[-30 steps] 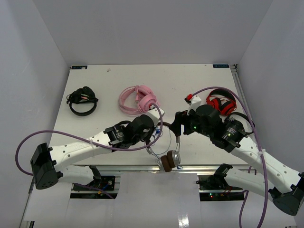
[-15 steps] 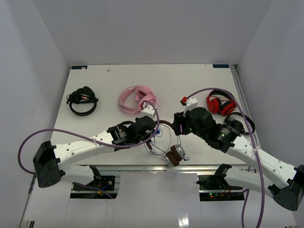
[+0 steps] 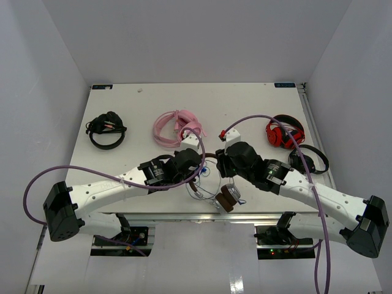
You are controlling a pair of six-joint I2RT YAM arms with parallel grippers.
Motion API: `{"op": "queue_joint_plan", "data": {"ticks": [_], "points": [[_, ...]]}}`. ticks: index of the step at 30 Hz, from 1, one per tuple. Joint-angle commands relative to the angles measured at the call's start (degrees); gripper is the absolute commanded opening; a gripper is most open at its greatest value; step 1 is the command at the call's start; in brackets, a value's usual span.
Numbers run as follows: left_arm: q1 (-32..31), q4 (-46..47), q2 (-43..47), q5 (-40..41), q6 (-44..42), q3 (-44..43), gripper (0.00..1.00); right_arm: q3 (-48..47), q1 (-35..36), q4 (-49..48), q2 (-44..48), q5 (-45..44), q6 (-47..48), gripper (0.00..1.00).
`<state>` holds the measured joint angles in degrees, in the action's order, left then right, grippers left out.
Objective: Wrap the headphones
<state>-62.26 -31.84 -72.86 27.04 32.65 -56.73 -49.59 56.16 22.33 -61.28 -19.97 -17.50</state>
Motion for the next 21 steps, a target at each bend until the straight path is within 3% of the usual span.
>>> {"op": "queue_joint_plan", "data": {"ticks": [1,4,8,9,11,21], "points": [[0.1,2.1,2.4,-0.6,1.1,-2.8,0.00,0.8,0.5,-3.1,-0.4,-2.2,0.3,0.31],[0.1,2.7,2.7,-2.2,-0.4,-2.7,0.04,0.8,0.6,-3.1,-0.2,-2.0,0.2,0.11],[0.1,4.2,2.8,-4.2,-4.1,-3.0,0.28,0.2,0.5,-2.3,0.5,-1.3,-0.6,0.08],[0.1,4.7,2.7,-4.5,-5.3,-2.9,0.38,-0.2,0.5,-1.5,0.5,-1.1,-1.0,0.08],[0.1,6.0,2.5,-5.2,-8.3,-2.8,0.46,-0.7,0.5,-1.0,0.7,0.5,-1.3,0.08],[0.1,10.7,-0.1,-7.3,-17.7,-3.3,0.49,-1.5,0.5,0.3,1.6,3.4,-2.2,0.08]]}}
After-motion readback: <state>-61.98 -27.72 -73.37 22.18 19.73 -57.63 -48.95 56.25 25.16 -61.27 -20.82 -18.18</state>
